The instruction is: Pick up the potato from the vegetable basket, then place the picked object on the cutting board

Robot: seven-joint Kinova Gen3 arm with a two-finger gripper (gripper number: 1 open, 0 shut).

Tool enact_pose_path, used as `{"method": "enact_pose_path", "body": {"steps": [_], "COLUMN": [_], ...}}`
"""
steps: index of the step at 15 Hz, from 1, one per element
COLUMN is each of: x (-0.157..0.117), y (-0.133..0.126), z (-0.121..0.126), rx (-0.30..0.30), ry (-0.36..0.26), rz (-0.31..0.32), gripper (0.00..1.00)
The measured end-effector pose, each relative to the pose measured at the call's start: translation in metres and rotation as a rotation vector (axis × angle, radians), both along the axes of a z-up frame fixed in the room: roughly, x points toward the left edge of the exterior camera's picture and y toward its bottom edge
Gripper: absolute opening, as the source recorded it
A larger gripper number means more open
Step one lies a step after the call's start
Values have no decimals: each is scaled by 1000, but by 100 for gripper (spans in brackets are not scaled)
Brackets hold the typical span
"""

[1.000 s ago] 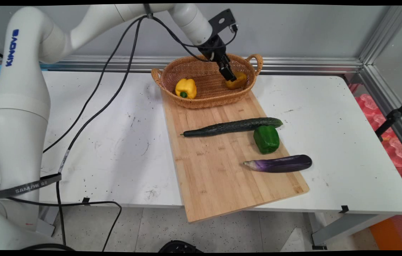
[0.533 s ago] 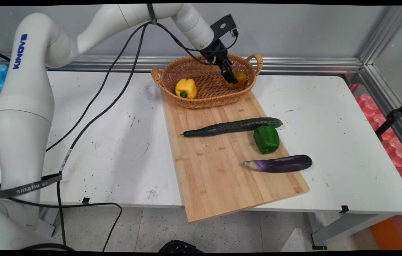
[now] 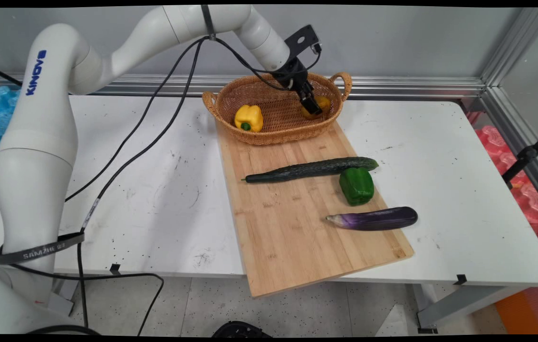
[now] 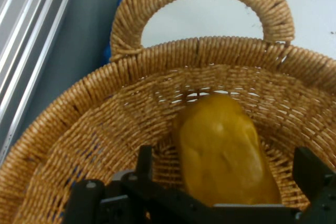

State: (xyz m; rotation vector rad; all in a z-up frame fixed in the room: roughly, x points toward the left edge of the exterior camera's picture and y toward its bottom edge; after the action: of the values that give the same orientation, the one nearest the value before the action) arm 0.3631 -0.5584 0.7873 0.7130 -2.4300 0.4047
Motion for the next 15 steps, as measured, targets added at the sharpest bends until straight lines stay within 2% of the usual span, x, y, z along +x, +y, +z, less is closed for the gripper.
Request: {"method": "enact_pose_path", "body": {"steps": [4,5,11,15], "x": [-1,-1,1,3], "y": [-2,-3,0,6], "z": [-7,-9,-16,-3], "rx": [7,9,23,18], "ry": [7,8,12,11], "rz": [3,3,3,8], "gripper": [100,0,0,0]}}
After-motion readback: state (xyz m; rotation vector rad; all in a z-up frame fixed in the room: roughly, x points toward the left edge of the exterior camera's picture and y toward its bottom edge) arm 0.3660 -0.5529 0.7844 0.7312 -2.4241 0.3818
